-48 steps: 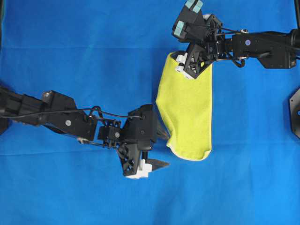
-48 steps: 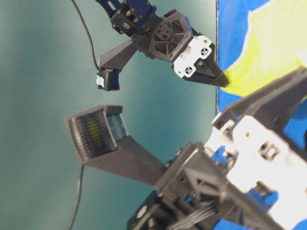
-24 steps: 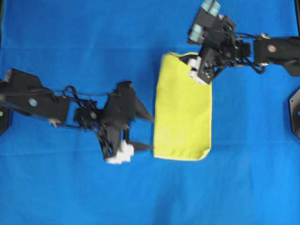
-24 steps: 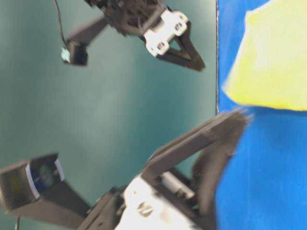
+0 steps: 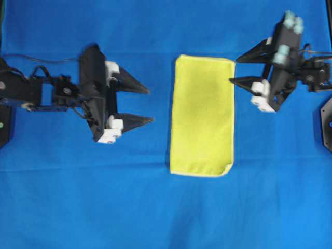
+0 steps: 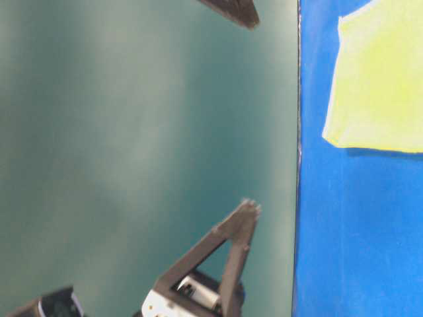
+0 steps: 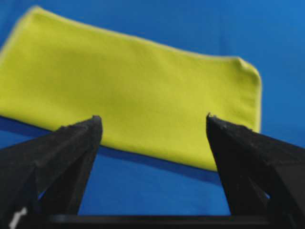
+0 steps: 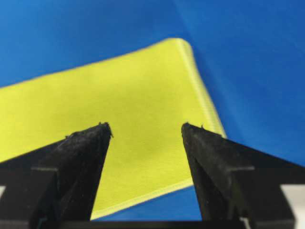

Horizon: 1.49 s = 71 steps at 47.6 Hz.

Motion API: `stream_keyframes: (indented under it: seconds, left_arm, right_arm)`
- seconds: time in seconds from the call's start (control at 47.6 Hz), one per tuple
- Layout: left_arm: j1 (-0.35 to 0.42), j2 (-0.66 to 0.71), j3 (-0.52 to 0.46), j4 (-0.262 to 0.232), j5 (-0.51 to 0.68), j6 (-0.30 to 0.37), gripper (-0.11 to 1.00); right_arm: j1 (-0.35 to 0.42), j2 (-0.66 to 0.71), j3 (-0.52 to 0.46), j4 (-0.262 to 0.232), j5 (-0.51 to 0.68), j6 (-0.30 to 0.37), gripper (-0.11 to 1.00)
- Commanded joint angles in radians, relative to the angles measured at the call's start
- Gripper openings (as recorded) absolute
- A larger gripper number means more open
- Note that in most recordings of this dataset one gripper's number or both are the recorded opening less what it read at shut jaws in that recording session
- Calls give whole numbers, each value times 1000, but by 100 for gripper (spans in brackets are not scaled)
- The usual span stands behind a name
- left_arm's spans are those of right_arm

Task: Fold the yellow towel.
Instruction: 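Retract both grippers away from the folded towel, then move both grippers to the towel's top corners and grasp them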

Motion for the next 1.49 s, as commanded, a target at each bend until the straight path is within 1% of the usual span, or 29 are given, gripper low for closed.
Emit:
stream_keyframes:
  seconds: [0.0,0.084,0.231,0.588,0.693,0.798,0.925,1.051,1.198,1.261,1.387,1.471]
  left_arm:
    - [23,-46,21,3,-69,28,83]
    - [31,-63,48,5,-112,63,83]
    - [41,-69,57,3,-138,75,83]
    - [43,-58,38,3,-137,77,83]
    - [54,-40,15,3,-135,89,83]
    - [84,0,-37,3,-117,100,83]
    - [141,60,-103,5,-64,124,83]
    - [198,143,-169,3,-26,133,83]
    - [238,247,-218,3,-25,133,83]
    - [249,295,-238,3,-23,135,83]
    - [262,379,-275,5,-26,141,83]
    - [279,425,-298,3,-26,141,83]
  right_arm:
    - [2,-61,38,3,-54,3,63]
    - [2,-104,91,3,-94,3,63]
    - [2,-140,135,3,-121,3,63]
    - [-9,-147,133,-3,-132,2,63]
    - [-38,-144,123,-3,-138,2,63]
    - [-81,-132,100,-6,-137,-5,63]
    - [-132,-74,69,-17,-137,-8,63]
    - [-173,31,37,-26,-133,-8,63]
    - [-189,187,-28,-38,-123,-9,63]
    - [-193,256,-57,-40,-97,-9,63]
    - [-202,362,-104,-49,-41,-9,63]
    - [-210,405,-120,-57,-29,-9,63]
